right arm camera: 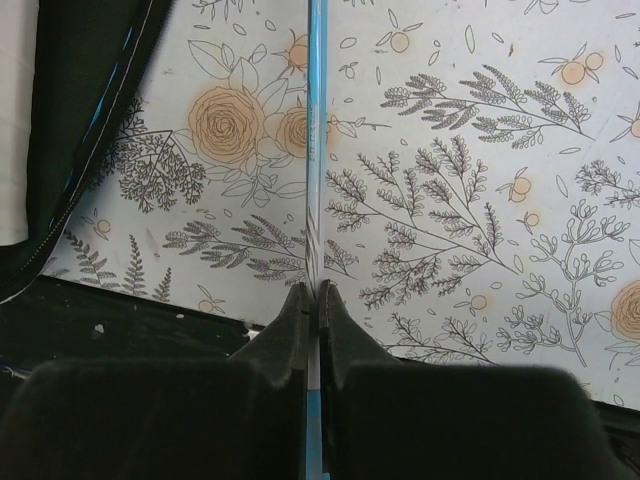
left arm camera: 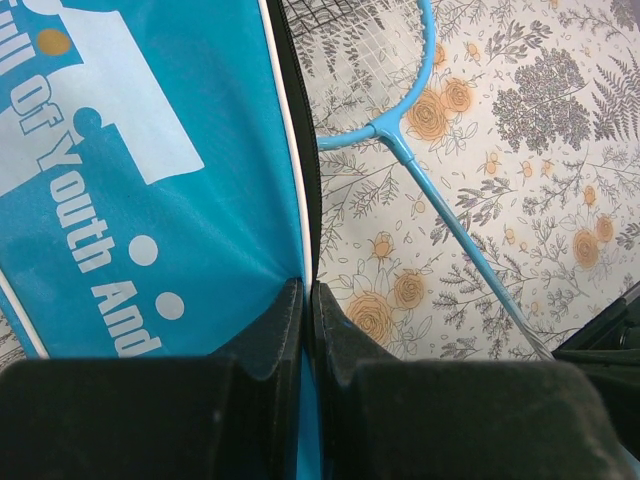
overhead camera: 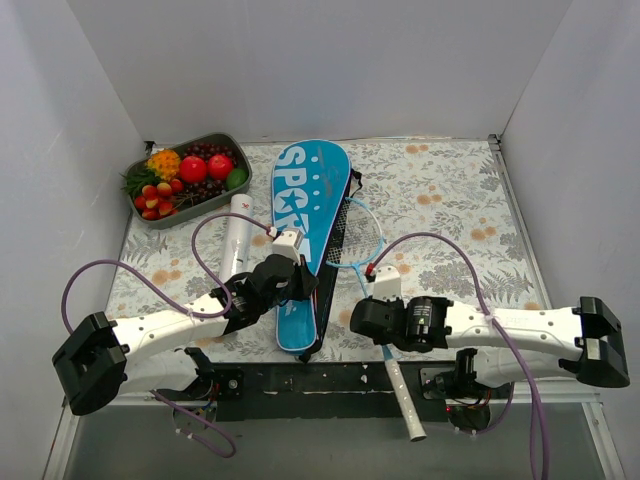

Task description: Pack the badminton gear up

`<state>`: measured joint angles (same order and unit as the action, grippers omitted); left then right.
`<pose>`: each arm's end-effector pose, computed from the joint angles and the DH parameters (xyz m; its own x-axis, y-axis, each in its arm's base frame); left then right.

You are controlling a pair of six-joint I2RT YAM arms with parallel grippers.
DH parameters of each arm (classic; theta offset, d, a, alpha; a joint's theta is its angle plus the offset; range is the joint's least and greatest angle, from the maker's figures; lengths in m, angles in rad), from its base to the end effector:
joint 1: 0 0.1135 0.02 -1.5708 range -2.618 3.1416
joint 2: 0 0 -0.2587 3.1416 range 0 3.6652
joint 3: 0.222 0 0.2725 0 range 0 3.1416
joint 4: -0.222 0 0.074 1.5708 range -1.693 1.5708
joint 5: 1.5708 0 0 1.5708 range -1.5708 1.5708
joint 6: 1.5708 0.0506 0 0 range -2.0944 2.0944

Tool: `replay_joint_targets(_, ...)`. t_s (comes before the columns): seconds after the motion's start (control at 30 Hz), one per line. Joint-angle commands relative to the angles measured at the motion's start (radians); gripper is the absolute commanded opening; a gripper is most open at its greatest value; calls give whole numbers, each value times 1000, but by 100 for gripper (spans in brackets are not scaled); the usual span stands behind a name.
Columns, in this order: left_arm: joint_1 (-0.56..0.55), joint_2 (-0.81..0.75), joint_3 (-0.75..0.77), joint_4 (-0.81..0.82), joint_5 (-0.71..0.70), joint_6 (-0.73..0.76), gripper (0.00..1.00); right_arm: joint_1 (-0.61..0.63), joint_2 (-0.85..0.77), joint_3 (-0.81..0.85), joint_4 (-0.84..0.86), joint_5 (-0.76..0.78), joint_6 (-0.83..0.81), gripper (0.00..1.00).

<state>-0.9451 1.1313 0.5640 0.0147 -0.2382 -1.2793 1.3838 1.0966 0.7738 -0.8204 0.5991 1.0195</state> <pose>0.1685 -0.2128 0.1907 -0.7301 -0.5788 -0.3632 -0.1019 0.6179 -0.7797 0.0691 0.2118 0.2109 -0.7428 -0.1418 -0.6543 -0.2581 0.9624 0.0845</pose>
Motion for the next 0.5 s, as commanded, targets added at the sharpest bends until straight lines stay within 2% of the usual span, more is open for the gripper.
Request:
replay_joint_targets(0.0,2,-37,33,19,30,6,0,9,49,76,12,88,25,1)
replay_joint_targets(0.27,2,-59,10,16,60,-2,0,9,94,151,30,154,5,1)
replay_joint_targets(0.47,2,-70,-16,37,100,-22,0,-29,138,166,118,202,-65,1)
